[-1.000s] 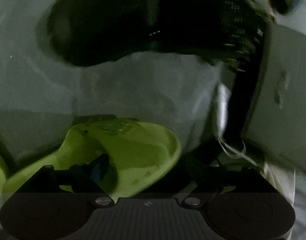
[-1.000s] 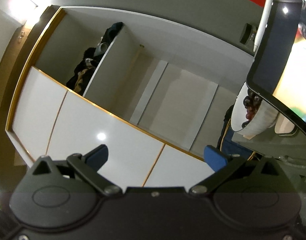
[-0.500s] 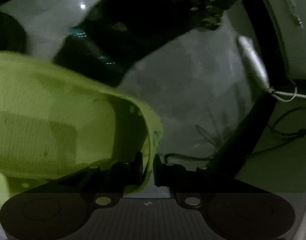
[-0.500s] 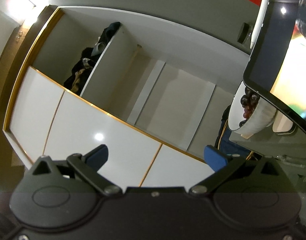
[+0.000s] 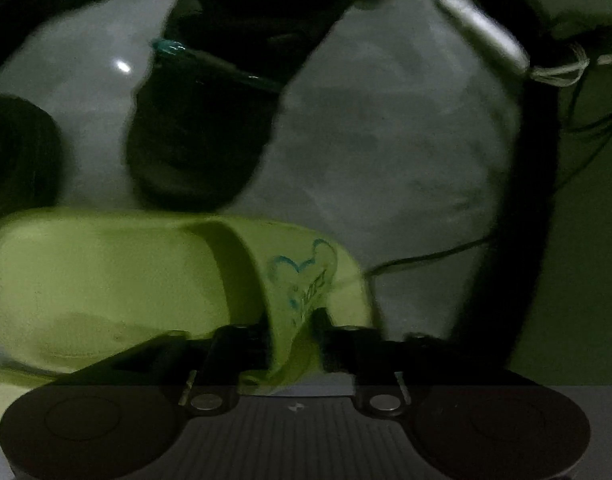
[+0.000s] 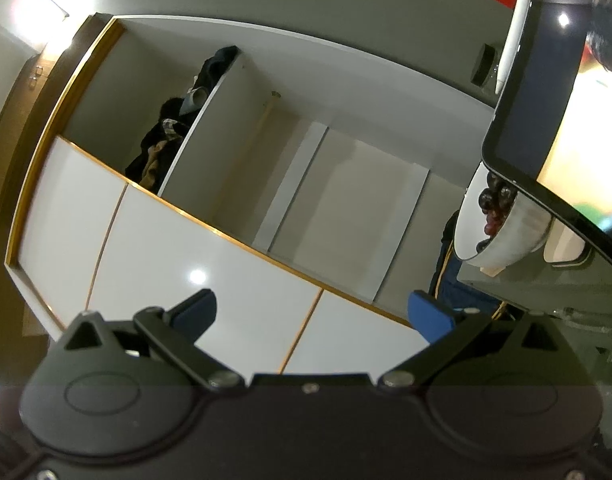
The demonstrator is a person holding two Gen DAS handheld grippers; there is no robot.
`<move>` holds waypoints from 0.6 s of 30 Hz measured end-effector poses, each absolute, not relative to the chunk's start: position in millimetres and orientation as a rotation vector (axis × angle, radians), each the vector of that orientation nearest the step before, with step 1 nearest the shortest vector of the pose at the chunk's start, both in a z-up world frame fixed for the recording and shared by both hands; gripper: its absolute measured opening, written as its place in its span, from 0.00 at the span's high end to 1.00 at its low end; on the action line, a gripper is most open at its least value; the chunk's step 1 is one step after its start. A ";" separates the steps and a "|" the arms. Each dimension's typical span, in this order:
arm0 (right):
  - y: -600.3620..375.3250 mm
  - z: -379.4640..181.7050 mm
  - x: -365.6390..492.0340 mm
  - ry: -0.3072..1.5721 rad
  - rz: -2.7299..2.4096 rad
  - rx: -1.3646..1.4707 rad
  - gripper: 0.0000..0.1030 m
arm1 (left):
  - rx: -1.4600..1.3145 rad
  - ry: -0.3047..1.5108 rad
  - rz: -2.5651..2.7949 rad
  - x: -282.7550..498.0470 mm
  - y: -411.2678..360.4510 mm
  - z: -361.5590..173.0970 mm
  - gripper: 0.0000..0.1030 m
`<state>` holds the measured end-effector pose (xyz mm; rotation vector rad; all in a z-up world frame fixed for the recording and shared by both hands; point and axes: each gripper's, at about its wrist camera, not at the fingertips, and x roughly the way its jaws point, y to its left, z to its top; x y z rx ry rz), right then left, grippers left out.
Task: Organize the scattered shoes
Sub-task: 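Lower the lime-green slide beside the other slide and open the left tool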
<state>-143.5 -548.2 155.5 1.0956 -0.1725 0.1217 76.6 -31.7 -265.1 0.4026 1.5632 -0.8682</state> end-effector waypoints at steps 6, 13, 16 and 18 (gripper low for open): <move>-548.4 154.9 -143.5 -0.173 0.123 1.096 0.00 | 0.470 1.540 -0.882 76.3 -26.9 -256.3 0.63; -551.2 152.6 -142.9 -0.172 0.123 1.102 0.00 | 0.355 1.685 -0.916 81.6 -28.3 -218.8 0.47; -552.1 152.5 -142.1 -0.169 0.117 1.099 0.00 | 0.308 1.725 -0.942 80.8 -34.7 -200.7 0.40; -551.9 152.7 -140.6 -0.162 0.118 1.094 0.00 | 0.310 1.698 -0.991 77.2 -38.6 -173.5 0.38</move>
